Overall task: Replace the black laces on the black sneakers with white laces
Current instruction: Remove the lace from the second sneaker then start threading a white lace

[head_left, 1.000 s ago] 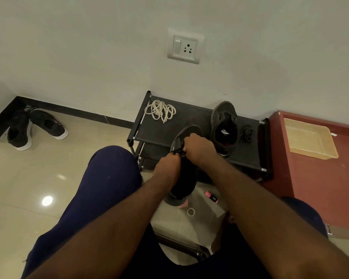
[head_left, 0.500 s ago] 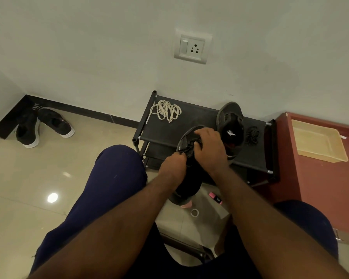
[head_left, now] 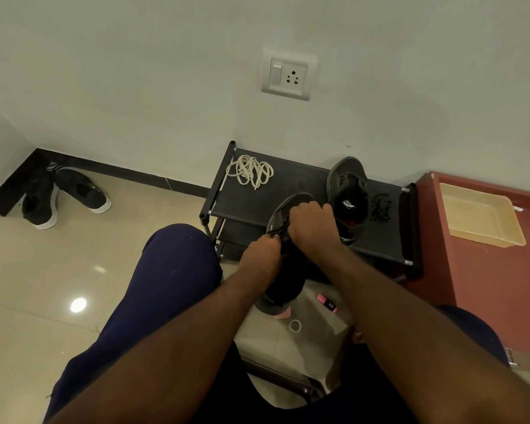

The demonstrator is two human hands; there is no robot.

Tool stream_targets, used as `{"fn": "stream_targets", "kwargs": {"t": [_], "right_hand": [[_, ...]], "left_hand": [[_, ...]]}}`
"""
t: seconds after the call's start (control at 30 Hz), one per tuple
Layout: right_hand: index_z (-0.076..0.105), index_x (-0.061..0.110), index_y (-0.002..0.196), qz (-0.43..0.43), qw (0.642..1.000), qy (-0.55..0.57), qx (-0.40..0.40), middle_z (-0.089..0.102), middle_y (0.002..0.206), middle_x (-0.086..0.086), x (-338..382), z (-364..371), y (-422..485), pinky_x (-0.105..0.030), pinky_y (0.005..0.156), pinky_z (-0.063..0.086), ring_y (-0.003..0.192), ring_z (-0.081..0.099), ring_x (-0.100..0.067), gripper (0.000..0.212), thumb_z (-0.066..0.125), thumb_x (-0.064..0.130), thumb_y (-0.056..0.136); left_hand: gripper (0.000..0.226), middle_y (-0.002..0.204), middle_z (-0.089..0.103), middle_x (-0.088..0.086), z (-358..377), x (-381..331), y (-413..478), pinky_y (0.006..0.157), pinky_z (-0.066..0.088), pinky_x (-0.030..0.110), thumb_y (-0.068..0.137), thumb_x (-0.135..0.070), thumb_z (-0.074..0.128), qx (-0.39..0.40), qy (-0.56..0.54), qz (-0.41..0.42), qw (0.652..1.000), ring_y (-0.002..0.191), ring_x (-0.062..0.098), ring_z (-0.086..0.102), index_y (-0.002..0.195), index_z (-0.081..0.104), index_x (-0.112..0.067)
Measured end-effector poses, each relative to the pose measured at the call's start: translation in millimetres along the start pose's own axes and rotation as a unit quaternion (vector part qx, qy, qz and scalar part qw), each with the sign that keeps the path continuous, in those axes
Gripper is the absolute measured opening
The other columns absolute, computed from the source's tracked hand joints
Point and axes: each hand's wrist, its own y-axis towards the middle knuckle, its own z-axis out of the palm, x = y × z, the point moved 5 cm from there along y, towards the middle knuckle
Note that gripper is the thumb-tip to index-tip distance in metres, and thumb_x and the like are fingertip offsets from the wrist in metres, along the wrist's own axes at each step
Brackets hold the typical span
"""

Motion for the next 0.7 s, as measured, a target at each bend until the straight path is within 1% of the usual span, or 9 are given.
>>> {"fn": "stream_targets", "kwargs": {"t": [0.07, 0.13, 0.2, 0.23, 0.33, 0.43, 0.53, 0.6, 0.7], "right_hand": [[0.065, 0.02, 0.089, 0.111, 0.975, 0.156, -0.109, 0.067, 0.093, -0.002, -17.9, -5.7, -6.9, -0.038, 0.083, 0.039, 0.089, 0.06, -0.024, 0.012, 0.055, 0.026, 0.091], [0.063, 0.021, 0.081, 0.262, 0.875, 0.362, -0.189, 0.065, 0.081, 0.003, -39.6, -6.4, -20.1, -0.035, 0.081, 0.046, 0.078, 0.061, -0.019, 0.008, 0.06, 0.025, 0.087], [0.063, 0.018, 0.082, 0.368, 0.764, 0.488, -0.204, 0.063, 0.075, 0.006, -48.0, -0.9, -33.8, -0.035, 0.078, 0.053, 0.075, 0.063, -0.016, 0.004, 0.063, 0.021, 0.085], [0.062, 0.017, 0.08, 0.383, 0.746, 0.503, -0.212, 0.061, 0.073, 0.008, -48.6, 0.5, -38.1, -0.037, 0.077, 0.055, 0.072, 0.061, -0.014, 0.005, 0.064, 0.019, 0.084], [0.052, 0.025, 0.07, 0.325, 0.766, 0.482, -0.276, 0.054, 0.07, 0.008, -46.0, -7.4, -42.7, -0.047, 0.076, 0.054, 0.066, 0.053, -0.012, 0.014, 0.061, 0.02, 0.08], [0.049, 0.023, 0.072, 0.21, 0.819, 0.427, -0.321, 0.053, 0.074, 0.003, -40.3, -15.8, -34.5, -0.049, 0.073, 0.05, 0.071, 0.052, -0.02, 0.006, 0.054, 0.024, 0.075], [0.061, 0.016, 0.088, 0.055, 0.917, 0.344, -0.194, 0.062, 0.089, -0.001, -22.3, -13.2, -16.0, -0.048, 0.08, 0.049, 0.086, 0.056, -0.024, 0.012, 0.057, 0.02, 0.078], [0.063, 0.017, 0.117, -0.011, 0.974, 0.22, -0.043, 0.062, 0.118, -0.004, -8.0, 3.0, -7.1, -0.046, 0.093, 0.044, 0.11, 0.053, -0.027, 0.033, 0.056, 0.02, 0.085], [0.06, 0.017, 0.123, -0.041, 0.995, 0.072, 0.063, 0.057, 0.124, -0.007, 1.4, 19.2, -3.8, -0.042, 0.091, 0.04, 0.117, 0.05, -0.03, 0.031, 0.045, 0.019, 0.096]], "left_hand": [[0.026, 0.116, 0.058, 0.013, -2.3, -0.2, -0.8, 0.086, 0.052, 0.043, 0.098, -0.015, 0.042, -0.008, -0.001, 0.002, 1.0, 0.1, 0.032, 0.061, 0.12, 0.056, -0.009], [0.027, 0.116, 0.058, 0.013, -4.2, -0.1, -0.9, 0.087, 0.05, 0.043, 0.098, -0.014, 0.044, -0.014, -0.002, 0.005, 1.0, 0.101, 0.034, 0.06, 0.121, 0.056, -0.009], [0.027, 0.116, 0.058, 0.014, -4.3, 0.6, -0.9, 0.088, 0.05, 0.045, 0.096, -0.012, 0.045, -0.016, -0.003, 0.003, 1.0, 0.102, 0.036, 0.06, 0.12, 0.056, -0.009], [0.027, 0.115, 0.058, 0.014, -3.9, 0.7, -0.8, 0.088, 0.051, 0.045, 0.096, -0.012, 0.046, -0.015, -0.003, 0.0, 1.0, 0.102, 0.036, 0.06, 0.12, 0.056, -0.009], [0.027, 0.114, 0.058, 0.013, -4.1, -0.8, -1.3, 0.088, 0.052, 0.046, 0.095, -0.013, 0.046, -0.014, -0.004, -0.003, 1.0, 0.101, 0.035, 0.06, 0.12, 0.057, -0.01], [0.026, 0.113, 0.058, 0.012, -5.0, -1.4, -1.9, 0.086, 0.052, 0.044, 0.096, -0.014, 0.046, -0.02, -0.004, 0.002, 1.0, 0.101, 0.035, 0.061, 0.119, 0.058, -0.01], [0.024, 0.113, 0.059, 0.013, -5.3, -1.4, -2.1, 0.083, 0.05, 0.045, 0.097, -0.017, 0.045, -0.024, -0.011, 0.002, 1.0, 0.099, 0.036, 0.061, 0.116, 0.059, -0.01], [0.025, 0.113, 0.061, 0.013, -5.6, -0.6, -2.0, 0.082, 0.049, 0.044, 0.098, -0.019, 0.043, -0.027, -0.024, -0.003, 0.999, 0.098, 0.037, 0.062, 0.115, 0.06, -0.011], [0.025, 0.114, 0.061, 0.013, -5.3, -0.4, -2.6, 0.081, 0.049, 0.043, 0.099, -0.017, 0.043, -0.023, -0.026, -0.006, 0.999, 0.098, 0.035, 0.062, 0.117, 0.06, -0.011]]}}
